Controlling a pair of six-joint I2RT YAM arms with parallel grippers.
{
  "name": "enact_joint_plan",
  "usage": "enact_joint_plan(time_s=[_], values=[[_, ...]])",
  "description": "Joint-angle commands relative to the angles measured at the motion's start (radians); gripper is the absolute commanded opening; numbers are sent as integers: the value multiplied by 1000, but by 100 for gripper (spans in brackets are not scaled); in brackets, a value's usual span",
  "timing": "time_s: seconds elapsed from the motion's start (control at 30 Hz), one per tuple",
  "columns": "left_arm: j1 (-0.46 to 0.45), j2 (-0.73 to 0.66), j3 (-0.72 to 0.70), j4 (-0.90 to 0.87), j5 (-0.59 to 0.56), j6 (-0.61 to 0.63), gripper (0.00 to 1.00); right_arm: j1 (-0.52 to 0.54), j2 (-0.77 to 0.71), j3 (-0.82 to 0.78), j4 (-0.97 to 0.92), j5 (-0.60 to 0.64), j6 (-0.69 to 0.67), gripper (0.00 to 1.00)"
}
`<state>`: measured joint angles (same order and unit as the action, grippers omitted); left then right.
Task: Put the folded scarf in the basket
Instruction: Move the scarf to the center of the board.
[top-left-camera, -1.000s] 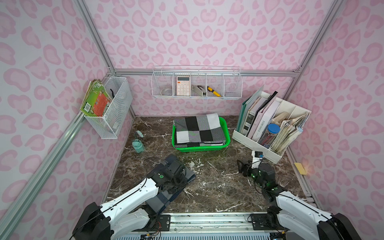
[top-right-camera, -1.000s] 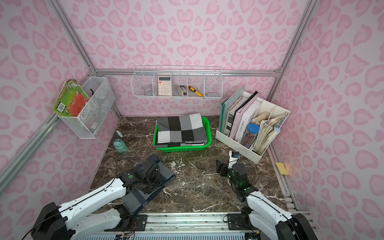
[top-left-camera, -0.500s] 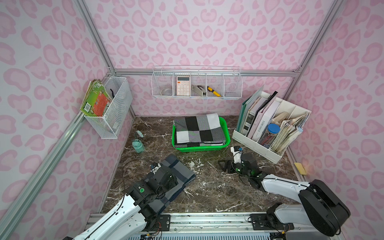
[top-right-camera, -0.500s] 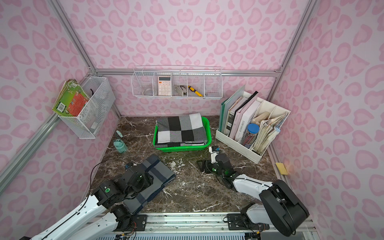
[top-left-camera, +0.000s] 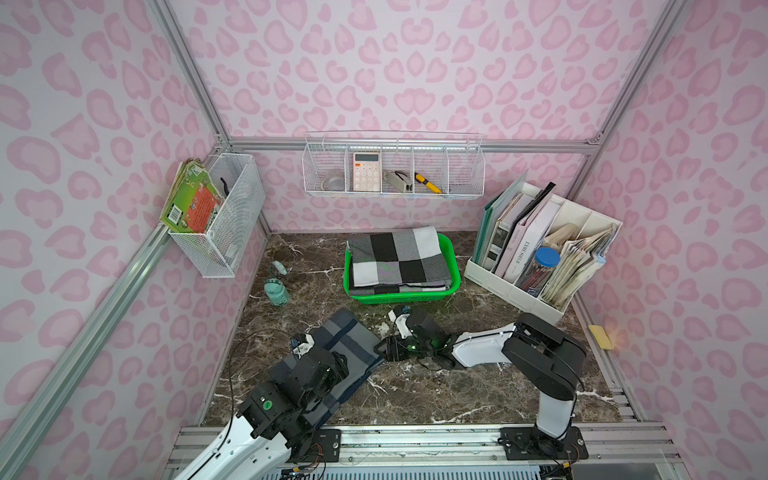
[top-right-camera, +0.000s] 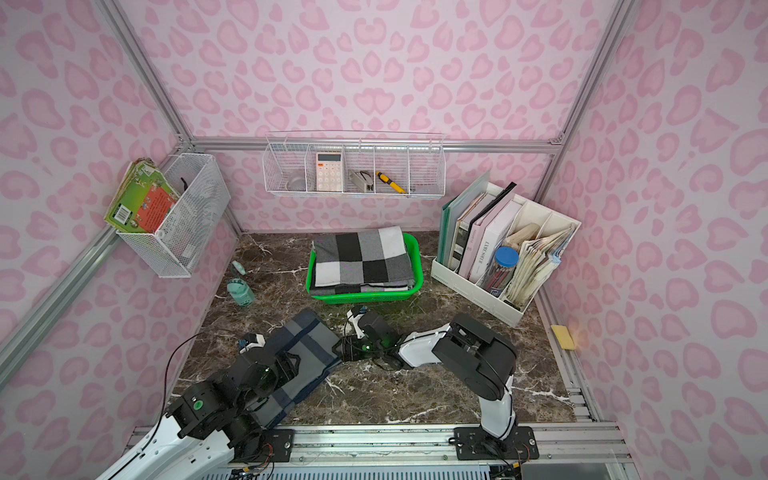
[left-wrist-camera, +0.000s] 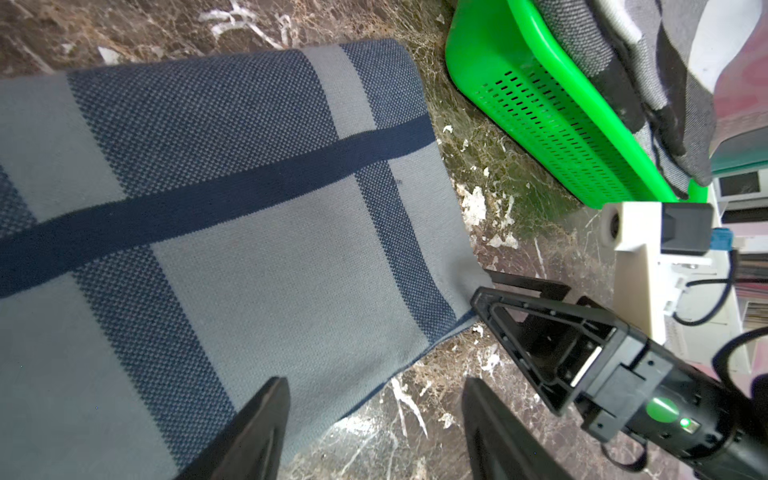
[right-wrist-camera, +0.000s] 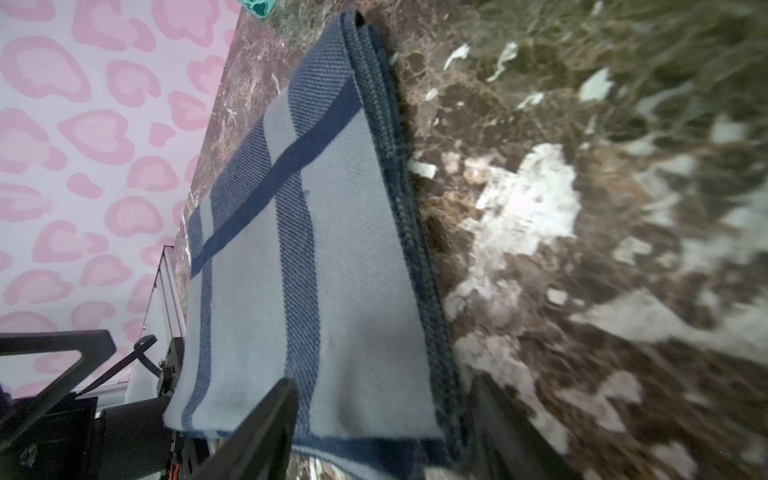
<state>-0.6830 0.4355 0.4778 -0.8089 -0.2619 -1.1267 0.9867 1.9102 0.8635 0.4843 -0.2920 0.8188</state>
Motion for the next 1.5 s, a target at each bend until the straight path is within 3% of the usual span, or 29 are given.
enact_joint_plan(time_s=[0.0,0.17,0.4,0.6,0.67,0.77,0.87,1.03,1.2,1.47], values=[[0,-52,-14,-42,-38,-36,71,11,35,16,-79,-12,17,56],[0,-132,-39,-66,-53,-72,73,12,32,18,-78,-4,13,2],[0,-149,-78,3,-99,-145,73,-24,-221,-236,-98,125,23,0],[0,-25,-89,120,-113,-205,72,-35,-649,-550,-290,292,68,0],[0,44,-64,144,-114,-202,71,-10,-820,-601,-405,327,68,16],[0,152,-16,175,-99,-180,71,24,-1046,-622,-570,371,77,52],[0,263,45,190,-60,-134,71,40,-1228,-619,-666,402,69,64],[-1,447,176,98,-18,-78,71,43,-1416,-638,-630,477,8,71],[0,567,239,-14,-11,-103,72,35,-1337,-539,-620,506,-64,73],[0,564,189,-12,-9,-160,73,3,-896,-355,-556,462,-167,77]])
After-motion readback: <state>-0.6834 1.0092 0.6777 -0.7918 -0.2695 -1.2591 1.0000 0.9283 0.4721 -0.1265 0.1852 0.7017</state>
